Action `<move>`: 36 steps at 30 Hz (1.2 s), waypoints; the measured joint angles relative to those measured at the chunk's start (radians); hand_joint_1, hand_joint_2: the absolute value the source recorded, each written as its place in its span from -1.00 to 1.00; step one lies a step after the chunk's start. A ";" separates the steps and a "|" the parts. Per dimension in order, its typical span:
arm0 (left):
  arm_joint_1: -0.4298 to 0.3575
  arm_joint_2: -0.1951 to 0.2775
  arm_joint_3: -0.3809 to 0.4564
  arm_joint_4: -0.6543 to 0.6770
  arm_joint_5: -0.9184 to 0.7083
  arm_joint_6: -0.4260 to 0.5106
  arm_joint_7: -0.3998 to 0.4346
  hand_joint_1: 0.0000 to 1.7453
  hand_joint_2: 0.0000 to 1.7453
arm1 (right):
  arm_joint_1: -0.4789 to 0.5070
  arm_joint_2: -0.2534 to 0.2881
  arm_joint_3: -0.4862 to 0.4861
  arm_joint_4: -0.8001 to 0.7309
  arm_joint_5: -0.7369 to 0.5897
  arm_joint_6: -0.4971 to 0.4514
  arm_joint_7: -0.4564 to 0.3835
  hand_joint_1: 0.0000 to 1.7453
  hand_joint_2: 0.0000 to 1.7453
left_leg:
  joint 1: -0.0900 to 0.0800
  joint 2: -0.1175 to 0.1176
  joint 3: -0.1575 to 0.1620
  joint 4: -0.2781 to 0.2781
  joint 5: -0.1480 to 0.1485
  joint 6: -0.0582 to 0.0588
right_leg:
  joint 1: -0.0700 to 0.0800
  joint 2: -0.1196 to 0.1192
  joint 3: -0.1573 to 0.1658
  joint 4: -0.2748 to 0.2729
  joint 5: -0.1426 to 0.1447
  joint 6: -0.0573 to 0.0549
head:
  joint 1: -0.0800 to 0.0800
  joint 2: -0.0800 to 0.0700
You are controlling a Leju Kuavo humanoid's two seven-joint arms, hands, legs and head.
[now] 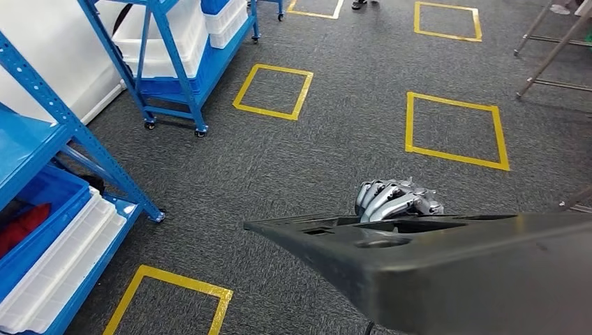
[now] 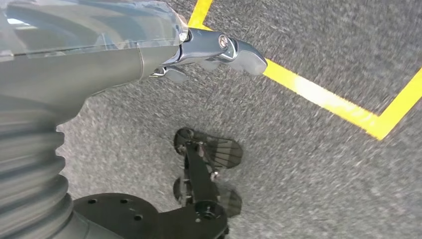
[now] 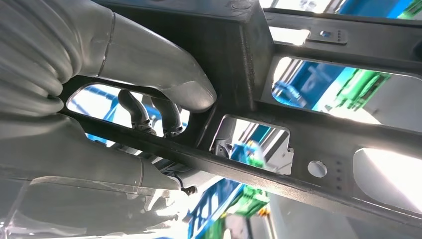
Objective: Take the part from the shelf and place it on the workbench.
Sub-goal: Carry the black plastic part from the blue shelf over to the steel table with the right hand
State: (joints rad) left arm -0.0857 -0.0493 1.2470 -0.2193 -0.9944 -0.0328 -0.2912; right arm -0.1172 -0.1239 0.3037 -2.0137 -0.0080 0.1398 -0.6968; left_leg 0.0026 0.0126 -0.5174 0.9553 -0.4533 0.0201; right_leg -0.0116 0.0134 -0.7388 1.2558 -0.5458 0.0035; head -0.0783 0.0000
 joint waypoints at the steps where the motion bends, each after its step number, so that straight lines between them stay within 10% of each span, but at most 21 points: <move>1: 0.001 -0.001 0.001 0.000 0.001 -0.002 -0.001 -1.00 1.00 | 0.002 -0.001 0.000 0.002 0.003 -0.003 0.000 1.00 1.00 | 0.000 0.014 -0.001 0.002 -0.002 -0.001 | -0.004 -0.004 -0.013 0.028 -0.004 0.005 | 0.000 0.000; 5: -0.002 -0.004 0.003 0.000 0.013 -0.010 -0.011 -1.00 1.00 | 0.005 -0.008 0.000 0.005 0.007 -0.016 0.000 1.00 1.00 | 0.002 0.059 -0.002 0.022 -0.021 -0.018 | -0.012 -0.054 0.100 -0.167 0.084 0.013 | 0.000 0.000; 9: -0.006 -0.004 0.016 0.000 0.034 -0.003 -0.016 -1.00 1.00 | -0.002 -0.008 0.002 0.006 0.002 -0.010 0.000 1.00 1.00 | -0.001 0.085 0.002 0.036 -0.037 -0.042 | -0.003 -0.053 0.126 -0.219 0.092 -0.016 | 0.000 0.000; 12: -0.008 -0.007 0.024 0.000 0.036 0.000 -0.015 -1.00 1.00 | -0.017 -0.007 0.005 0.009 0.002 -0.006 0.001 1.00 1.00 | 0.008 0.043 -0.018 0.093 -0.082 -0.057 | -0.004 -0.026 0.125 -0.223 0.097 -0.033 | 0.000 0.000; 16: -0.003 -0.009 0.030 0.000 0.035 0.010 -0.008 -1.00 1.00 | -0.029 -0.003 0.020 0.021 0.001 0.001 0.001 1.00 1.00 | 0.009 -0.002 -0.135 0.337 -0.182 -0.055 | 0.005 0.017 0.123 -0.224 0.100 -0.043 | 0.000 0.000; 18: -0.002 -0.010 0.031 0.000 0.034 0.016 -0.004 -1.00 1.00 | -0.031 -0.002 0.028 0.030 -0.001 0.001 0.001 1.00 1.00 | 0.008 -0.009 -0.125 0.299 -0.136 -0.045 | 0.010 0.043 0.124 -0.223 0.101 -0.044 | 0.000 0.000; 21: -0.003 -0.010 0.031 0.000 0.032 0.019 -0.004 -1.00 1.00 | -0.039 0.000 0.035 0.040 -0.009 -0.008 0.001 1.00 1.00 | 0.004 -0.071 -0.038 0.094 -0.040 -0.030 | 0.009 0.080 0.124 -0.222 0.104 -0.039 | 0.000 0.000; 25: -0.006 -0.011 0.030 0.000 0.023 0.016 -0.007 -1.00 1.00 | -0.046 0.002 0.041 0.051 -0.022 -0.025 0.000 1.00 1.00 | 0.000 -0.069 -0.016 0.040 -0.024 -0.018 | 0.002 0.113 0.113 -0.226 0.115 -0.016 | 0.000 0.000; 29: -0.008 -0.015 0.030 0.000 0.018 0.015 -0.009 -1.00 1.00 | -0.052 0.002 0.042 0.057 -0.028 -0.030 0.000 1.00 1.00 | 0.004 -0.038 -0.008 0.011 -0.005 -0.002 | 0.011 0.052 0.093 -0.189 0.081 -0.008 | 0.000 0.000; 33: -0.008 -0.015 0.030 0.000 0.017 0.015 -0.009 -1.00 1.00 | -0.053 0.002 0.042 0.057 -0.028 -0.030 0.000 1.00 1.00 | 0.004 -0.035 -0.008 0.011 -0.005 -0.001 | 0.012 0.044 0.088 -0.177 0.073 -0.008 | 0.000 0.000; 36: -0.005 -0.015 0.030 0.000 0.015 0.015 -0.009 -1.00 1.00 | -0.059 0.002 0.043 0.067 -0.038 -0.028 0.000 1.00 1.00 | 0.000 -0.006 -0.010 0.012 -0.005 0.000 | 0.007 0.011 0.035 -0.060 0.018 -0.001 | 0.000 0.000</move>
State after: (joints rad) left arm -0.0907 -0.0646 1.2772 -0.2197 -0.9795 -0.0177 -0.2998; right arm -0.1762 -0.1218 0.3466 -1.9467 -0.0464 0.1117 -0.6964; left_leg 0.0026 0.0064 -0.5279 0.9674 -0.4582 0.0203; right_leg -0.0041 0.0248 -0.7034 1.1956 -0.5281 0.0024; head -0.0784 0.0000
